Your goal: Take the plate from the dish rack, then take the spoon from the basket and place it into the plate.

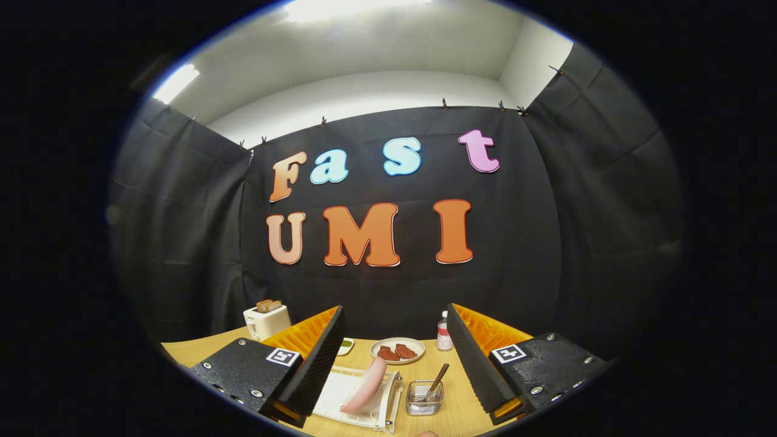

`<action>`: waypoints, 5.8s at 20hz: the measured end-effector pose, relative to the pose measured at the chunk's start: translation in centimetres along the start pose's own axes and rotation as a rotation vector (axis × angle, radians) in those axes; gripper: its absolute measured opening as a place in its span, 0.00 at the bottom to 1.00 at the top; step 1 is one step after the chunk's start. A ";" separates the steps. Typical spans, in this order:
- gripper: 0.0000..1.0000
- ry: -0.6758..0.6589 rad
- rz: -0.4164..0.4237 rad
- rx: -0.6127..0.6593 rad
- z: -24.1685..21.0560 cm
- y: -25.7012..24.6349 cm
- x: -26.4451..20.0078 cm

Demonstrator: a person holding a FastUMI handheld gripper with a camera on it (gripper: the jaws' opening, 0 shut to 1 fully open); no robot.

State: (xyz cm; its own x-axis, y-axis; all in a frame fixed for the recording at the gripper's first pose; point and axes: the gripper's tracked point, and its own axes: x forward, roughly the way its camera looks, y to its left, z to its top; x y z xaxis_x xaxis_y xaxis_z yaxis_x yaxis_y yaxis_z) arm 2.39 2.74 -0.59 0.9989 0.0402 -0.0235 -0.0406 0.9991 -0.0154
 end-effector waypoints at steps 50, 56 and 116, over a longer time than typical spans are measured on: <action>0.34 1.236 -0.038 -0.096 -25.5 4.4 11.7; 0.23 1.196 -0.107 -0.117 -24.2 3.0 12.6; 0.22 1.180 0.065 0.214 -34.9 2.9 -11.5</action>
State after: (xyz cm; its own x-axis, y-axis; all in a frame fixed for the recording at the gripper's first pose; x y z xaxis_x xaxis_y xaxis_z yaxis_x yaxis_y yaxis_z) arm -9.97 4.62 -35.24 0.3541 0.1630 -0.9209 0.0257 0.9826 0.1838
